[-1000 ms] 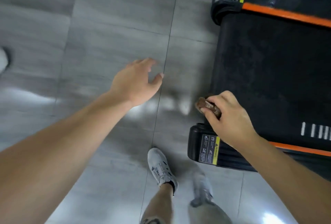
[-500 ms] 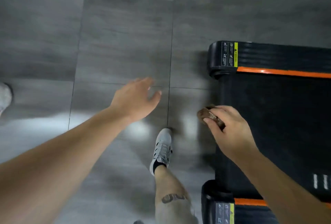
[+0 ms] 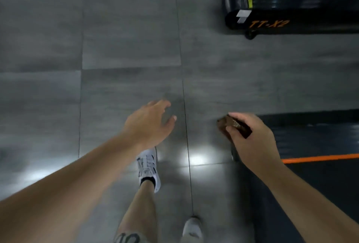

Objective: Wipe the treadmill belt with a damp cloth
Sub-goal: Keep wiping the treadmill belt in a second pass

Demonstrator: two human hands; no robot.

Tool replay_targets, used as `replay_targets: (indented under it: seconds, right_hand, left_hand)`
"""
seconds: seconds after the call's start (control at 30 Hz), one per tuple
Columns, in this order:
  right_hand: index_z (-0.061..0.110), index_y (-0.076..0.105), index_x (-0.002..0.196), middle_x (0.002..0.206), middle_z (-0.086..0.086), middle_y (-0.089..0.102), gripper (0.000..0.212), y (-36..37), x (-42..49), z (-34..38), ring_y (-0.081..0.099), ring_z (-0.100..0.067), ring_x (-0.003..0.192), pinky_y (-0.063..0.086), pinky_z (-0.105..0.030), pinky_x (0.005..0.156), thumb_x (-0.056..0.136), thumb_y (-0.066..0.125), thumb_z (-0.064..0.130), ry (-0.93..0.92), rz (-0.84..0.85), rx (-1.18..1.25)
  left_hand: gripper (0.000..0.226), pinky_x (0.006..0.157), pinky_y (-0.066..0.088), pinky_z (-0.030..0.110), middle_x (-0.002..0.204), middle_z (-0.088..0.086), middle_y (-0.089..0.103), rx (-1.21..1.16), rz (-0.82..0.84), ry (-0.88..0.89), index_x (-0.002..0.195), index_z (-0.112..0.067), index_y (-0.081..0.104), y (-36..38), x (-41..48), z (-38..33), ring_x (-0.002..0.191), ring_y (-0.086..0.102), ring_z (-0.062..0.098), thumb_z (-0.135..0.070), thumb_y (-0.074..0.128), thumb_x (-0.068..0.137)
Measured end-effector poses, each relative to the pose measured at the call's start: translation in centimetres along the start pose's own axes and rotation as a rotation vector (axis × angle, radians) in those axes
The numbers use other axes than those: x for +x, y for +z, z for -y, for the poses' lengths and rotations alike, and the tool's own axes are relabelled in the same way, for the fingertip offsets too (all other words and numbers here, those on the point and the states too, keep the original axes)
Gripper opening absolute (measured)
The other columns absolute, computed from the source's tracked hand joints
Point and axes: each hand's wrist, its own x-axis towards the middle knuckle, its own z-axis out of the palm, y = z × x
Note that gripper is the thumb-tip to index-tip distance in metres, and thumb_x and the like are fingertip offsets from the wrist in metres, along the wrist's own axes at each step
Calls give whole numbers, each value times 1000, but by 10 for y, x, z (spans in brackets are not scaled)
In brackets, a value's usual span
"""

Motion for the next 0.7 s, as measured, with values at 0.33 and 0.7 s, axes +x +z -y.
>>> replay_targets:
  seconds: [0.33, 0.7]
  right_hand:
    - [31, 60, 120, 113, 7, 58, 24, -22, 239, 29, 53, -2, 99, 36, -11, 83, 101, 46, 35, 102, -61, 33]
    - [40, 57, 113, 97, 25, 61, 18, -121, 506, -8, 56, 16, 91, 42, -2, 68, 99, 56, 28, 180, -28, 213]
  left_hand:
    - [51, 101, 47, 41, 135, 2, 60, 166, 75, 124, 139, -27, 51, -97, 247, -51, 124, 57, 30, -55, 46, 97]
    - [52, 96, 48, 40, 126, -2, 60, 51, 44, 102, 146, -25, 43, -135, 525, -192, 115, 58, 23, -50, 49, 101]
